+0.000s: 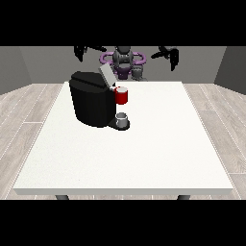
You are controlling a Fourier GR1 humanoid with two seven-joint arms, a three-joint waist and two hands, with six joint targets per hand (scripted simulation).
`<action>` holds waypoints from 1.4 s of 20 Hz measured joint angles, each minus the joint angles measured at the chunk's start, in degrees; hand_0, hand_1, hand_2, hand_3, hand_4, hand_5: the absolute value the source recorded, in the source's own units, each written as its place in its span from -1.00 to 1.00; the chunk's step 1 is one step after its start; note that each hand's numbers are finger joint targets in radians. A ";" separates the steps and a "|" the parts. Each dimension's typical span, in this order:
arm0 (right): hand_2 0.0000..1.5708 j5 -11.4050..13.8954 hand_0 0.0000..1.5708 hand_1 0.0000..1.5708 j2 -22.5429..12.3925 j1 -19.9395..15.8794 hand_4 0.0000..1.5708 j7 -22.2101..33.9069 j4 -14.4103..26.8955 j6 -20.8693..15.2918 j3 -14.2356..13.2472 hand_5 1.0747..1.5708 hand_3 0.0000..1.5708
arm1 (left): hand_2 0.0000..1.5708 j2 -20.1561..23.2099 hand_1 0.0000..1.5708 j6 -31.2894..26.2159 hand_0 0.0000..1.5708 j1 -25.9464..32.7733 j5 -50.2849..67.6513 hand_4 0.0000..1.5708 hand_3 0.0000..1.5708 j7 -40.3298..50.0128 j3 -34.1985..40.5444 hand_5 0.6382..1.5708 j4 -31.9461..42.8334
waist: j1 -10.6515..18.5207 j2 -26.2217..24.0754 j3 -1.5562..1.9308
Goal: Insert the coffee pod into the coffee machine and close the lid
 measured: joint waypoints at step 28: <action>-1.00 -4.09 -1.00 -1.00 1.57 -17.16 -0.79 -0.10 12.52 2.54 0.62 1.00 -1.00 | -1.00 3.12 -1.00 4.87 -1.00 13.17 9.79 -0.61 -1.00 9.15 -8.19 1.00 -31.43 | -1.96 14.03 0.00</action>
